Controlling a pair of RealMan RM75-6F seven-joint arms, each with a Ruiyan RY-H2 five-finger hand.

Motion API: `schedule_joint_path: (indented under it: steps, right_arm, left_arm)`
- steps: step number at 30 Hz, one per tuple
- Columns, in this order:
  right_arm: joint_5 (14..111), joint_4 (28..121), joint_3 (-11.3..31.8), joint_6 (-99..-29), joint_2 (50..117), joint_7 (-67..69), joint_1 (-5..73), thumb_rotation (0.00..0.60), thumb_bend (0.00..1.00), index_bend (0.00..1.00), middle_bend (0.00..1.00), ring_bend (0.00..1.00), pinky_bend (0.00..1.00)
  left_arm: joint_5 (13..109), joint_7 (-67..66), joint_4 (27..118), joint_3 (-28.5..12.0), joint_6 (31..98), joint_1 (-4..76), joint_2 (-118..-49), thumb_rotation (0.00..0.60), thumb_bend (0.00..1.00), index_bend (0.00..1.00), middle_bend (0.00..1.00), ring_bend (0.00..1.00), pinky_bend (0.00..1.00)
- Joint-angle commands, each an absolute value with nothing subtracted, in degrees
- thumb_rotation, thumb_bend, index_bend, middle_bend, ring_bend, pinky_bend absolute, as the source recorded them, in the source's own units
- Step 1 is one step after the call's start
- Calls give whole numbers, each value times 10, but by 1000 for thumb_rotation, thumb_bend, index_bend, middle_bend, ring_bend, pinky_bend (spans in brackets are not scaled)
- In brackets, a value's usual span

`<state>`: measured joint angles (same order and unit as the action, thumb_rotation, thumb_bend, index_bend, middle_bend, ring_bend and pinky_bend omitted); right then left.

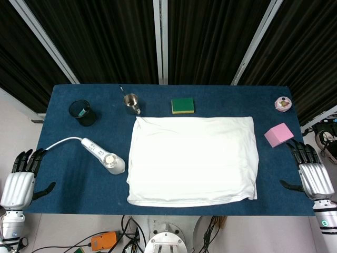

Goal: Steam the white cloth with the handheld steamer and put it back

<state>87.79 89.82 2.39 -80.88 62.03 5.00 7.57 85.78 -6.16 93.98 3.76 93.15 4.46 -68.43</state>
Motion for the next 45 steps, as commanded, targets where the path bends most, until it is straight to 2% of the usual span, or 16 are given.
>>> schedule_joint_path:
  steps: [1,7,12,17,22,26,30,35,38,45]
  right_arm:
    - [875,900,27,-811,619,52,76,600,131,0,0,0,59]
    - [872,905,35,-822,612,58,74,600,132,0,0,0,59]
    - [881,903,23,-804,617,46,79,600,132,0,0,0,59]
    - [878,898,10,-773,630,40,86,600,133,0,0,0,60]
    - [872,896,5,-761,637,36,87,600,129,0,0,0,60]
    - [865,896,4,-756,639,34,86,600,131,0,0,0,60]
    - [859,895,3,-746,642,33,89,600,131,0,0,0,59]
    - [855,891,3,-738,646,36,92,600,129,0,0,0,59]
    - [852,887,3,-733,649,40,93,600,132,0,0,0,59]
    - [851,877,2,-728,654,49,95,600,132,0,0,0,56]
  left_arm:
    - [855,-67,947,32,923,46,-681,600,122,86,78,27,0]
    - [861,-88,962,15,899,63,-674,600,122,86,78,27,0]
    - [879,-160,977,-11,844,116,-666,600,122,86,78,27,0]
    - [873,-214,990,-35,743,187,-658,600,148,120,104,53,0]
    - [820,-279,997,-57,634,253,-655,600,183,140,119,61,0]
    - [783,-322,1009,-64,588,285,-659,600,183,158,149,79,0]
    - [751,-356,1009,-67,557,311,-671,600,182,183,180,108,0]
    - [702,-404,1010,-63,536,333,-681,600,182,297,282,196,0]
    - [682,-421,1010,-59,532,343,-687,600,182,335,309,213,0]
    - [643,-454,1002,-49,524,367,-702,600,182,351,354,253,0]
